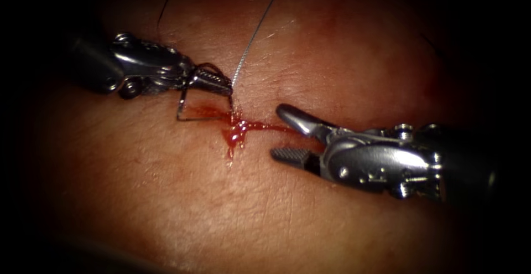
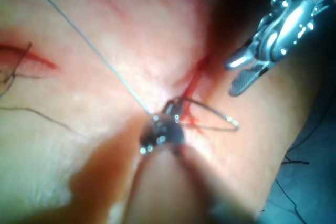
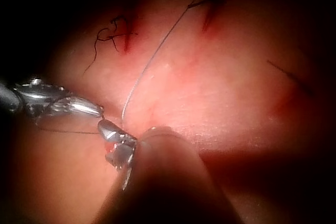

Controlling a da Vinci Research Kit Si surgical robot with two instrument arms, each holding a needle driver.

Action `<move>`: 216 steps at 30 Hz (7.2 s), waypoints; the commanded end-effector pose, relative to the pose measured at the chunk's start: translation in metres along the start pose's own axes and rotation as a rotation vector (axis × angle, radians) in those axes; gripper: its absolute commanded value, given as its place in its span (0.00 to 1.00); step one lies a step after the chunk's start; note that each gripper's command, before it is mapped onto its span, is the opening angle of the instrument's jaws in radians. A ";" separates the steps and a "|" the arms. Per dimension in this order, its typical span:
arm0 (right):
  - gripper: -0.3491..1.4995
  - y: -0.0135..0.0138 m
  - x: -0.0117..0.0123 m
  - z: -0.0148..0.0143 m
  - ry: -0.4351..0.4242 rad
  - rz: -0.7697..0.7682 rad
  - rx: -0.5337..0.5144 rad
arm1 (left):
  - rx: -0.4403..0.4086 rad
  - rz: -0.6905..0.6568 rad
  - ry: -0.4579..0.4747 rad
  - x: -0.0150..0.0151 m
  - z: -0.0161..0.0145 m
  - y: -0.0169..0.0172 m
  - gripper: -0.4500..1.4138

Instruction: Wound Closure

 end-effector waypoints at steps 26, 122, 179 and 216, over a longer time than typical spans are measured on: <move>0.86 0.0013 0.0025 0.0070 -0.141 0.264 0.179 | -0.021 -0.109 -0.147 -0.0044 0.0046 0.0004 0.00; 0.00 0.0117 -0.0007 0.0073 -0.210 0.050 0.194 | 0.245 0.359 0.013 -0.0039 -0.0051 0.0017 0.32; 0.00 0.0018 -0.0043 0.0129 -0.213 0.198 0.202 | 0.180 0.435 0.001 -0.0103 0.0021 -0.0006 0.26; 0.00 0.0056 -0.0030 0.0090 -0.259 -0.001 0.164 | 0.171 0.445 -0.005 -0.0109 0.0021 -0.0011 0.23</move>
